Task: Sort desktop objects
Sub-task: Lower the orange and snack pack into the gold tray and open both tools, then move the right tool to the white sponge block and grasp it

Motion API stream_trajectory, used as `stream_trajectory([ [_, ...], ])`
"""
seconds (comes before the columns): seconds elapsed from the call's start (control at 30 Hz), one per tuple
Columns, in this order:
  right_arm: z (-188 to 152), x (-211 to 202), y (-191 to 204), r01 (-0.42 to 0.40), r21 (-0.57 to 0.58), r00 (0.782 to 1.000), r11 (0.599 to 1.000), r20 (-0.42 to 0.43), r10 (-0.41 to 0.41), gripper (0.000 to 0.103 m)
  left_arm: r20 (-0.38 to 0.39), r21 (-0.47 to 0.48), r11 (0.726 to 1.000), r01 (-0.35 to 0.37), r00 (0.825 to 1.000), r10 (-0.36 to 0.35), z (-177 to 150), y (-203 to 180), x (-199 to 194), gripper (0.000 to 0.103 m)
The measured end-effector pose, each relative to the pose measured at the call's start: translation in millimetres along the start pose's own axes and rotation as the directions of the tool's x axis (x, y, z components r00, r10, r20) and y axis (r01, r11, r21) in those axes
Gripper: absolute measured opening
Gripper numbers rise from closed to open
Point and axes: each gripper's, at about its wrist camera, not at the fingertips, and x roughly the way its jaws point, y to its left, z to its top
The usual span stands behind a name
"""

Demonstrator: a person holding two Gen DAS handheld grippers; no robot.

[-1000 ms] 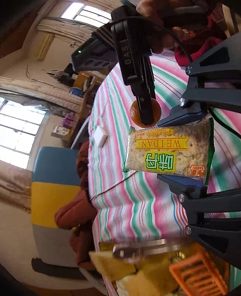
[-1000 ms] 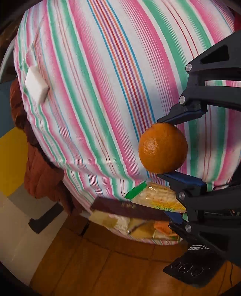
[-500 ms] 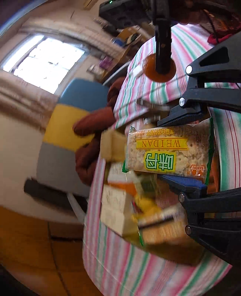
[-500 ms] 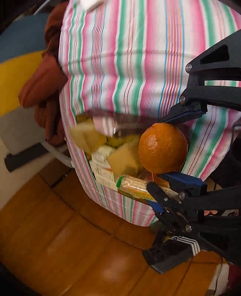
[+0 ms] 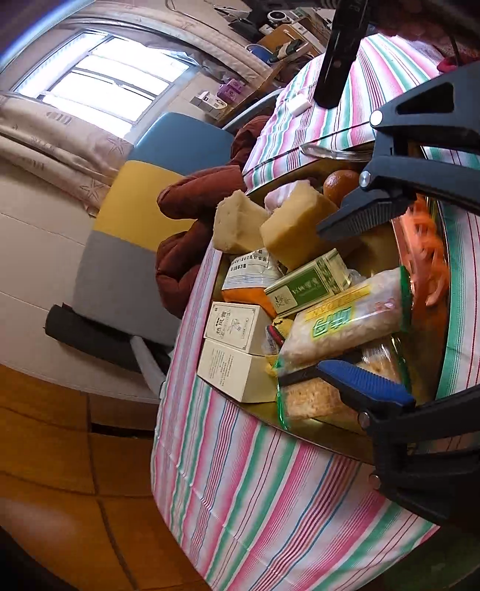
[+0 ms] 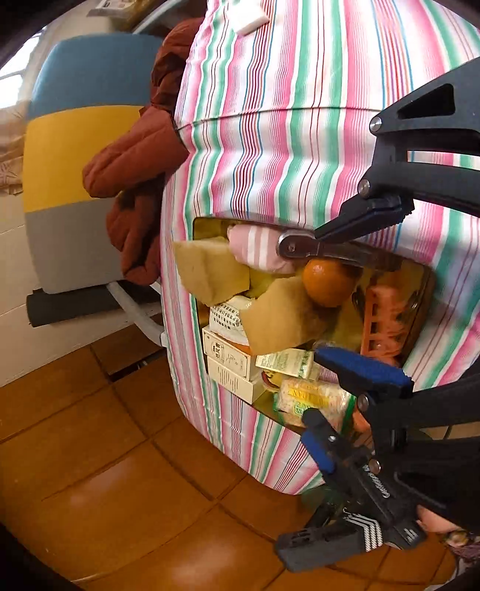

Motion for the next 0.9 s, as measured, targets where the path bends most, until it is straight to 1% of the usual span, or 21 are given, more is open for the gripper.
stream_trajectory([
  [0.17,-10,-8,-14,-0.026,0.061,1.000,0.998,-0.016,0.027,0.060,-0.015,-0.020,1.000,-0.001,1.000,0.000,-7,-1,2,0.069],
  [0.27,-16,-8,-20,-0.035,0.089,0.999,0.995,-0.025,0.037,0.060,-0.043,0.003,1.000,-0.004,0.999,0.005,-12,-5,5,0.067],
  [0.33,-18,-7,-22,-0.044,0.102,0.998,0.994,-0.028,0.047,0.060,-0.044,0.023,0.999,0.026,0.999,-0.025,-17,-9,2,0.067],
  [0.37,-20,-7,-23,-0.042,0.103,0.999,0.994,-0.028,0.045,0.060,-0.043,0.048,0.999,0.025,0.999,-0.022,-20,-13,3,0.067],
  [0.43,-22,-7,-23,-0.040,0.096,0.999,0.995,-0.030,0.043,0.060,-0.060,0.127,0.992,-0.024,0.998,0.032,-24,-24,10,0.068],
  [0.47,-22,-5,-22,-0.039,0.097,0.999,0.994,-0.033,0.043,0.060,-0.038,0.151,0.988,-0.028,0.999,0.035,-25,-27,11,0.068],
  [0.5,-23,-5,-23,-0.044,0.102,0.998,0.994,-0.034,0.047,0.060,-0.040,0.186,0.981,-0.050,0.998,0.058,-25,-31,15,0.068],
  [0.57,-23,-3,-21,-0.049,0.104,0.998,0.993,-0.033,0.052,0.060,-0.069,0.245,0.963,-0.109,0.989,0.130,-26,-35,25,0.066],
  [0.63,-24,-3,-22,-0.048,0.109,0.998,0.993,-0.032,0.052,0.060,-0.086,0.283,0.950,-0.133,0.983,0.163,-26,-36,33,0.068],
  [0.67,-25,-4,-22,-0.049,0.110,0.998,0.993,-0.029,0.053,0.060,-0.099,0.263,0.956,-0.132,0.982,0.163,-23,-34,33,0.065],
  [0.7,-25,-4,-24,-0.048,0.113,0.998,0.992,-0.028,0.052,0.060,-0.100,0.213,0.972,-0.099,0.987,0.123,-19,-30,29,0.061],
  [0.73,-26,-5,-25,-0.048,0.119,0.998,0.992,-0.025,0.051,0.060,-0.072,0.146,0.989,-0.038,0.996,0.049,-16,-24,20,0.061],
  [0.77,-27,-7,-27,-0.054,0.127,0.998,0.991,-0.018,0.057,0.060,-0.035,0.104,0.995,0.001,0.999,0.003,-15,-20,11,0.063],
  [0.8,-28,-9,-29,-0.059,0.131,0.998,0.990,-0.013,0.061,0.060,0.010,0.080,0.997,0.007,1.000,-0.008,-12,-17,1,0.064],
  [0.87,-28,-11,-34,-0.051,0.140,0.999,0.989,-0.012,0.053,0.061,0.066,0.086,0.996,-0.024,0.998,0.019,-9,-17,-11,0.064],
  [0.9,-29,-11,-35,-0.053,0.147,0.998,0.988,-0.009,0.054,0.061,0.085,0.090,0.996,-0.021,0.996,0.014,-8,-17,-16,0.064],
])
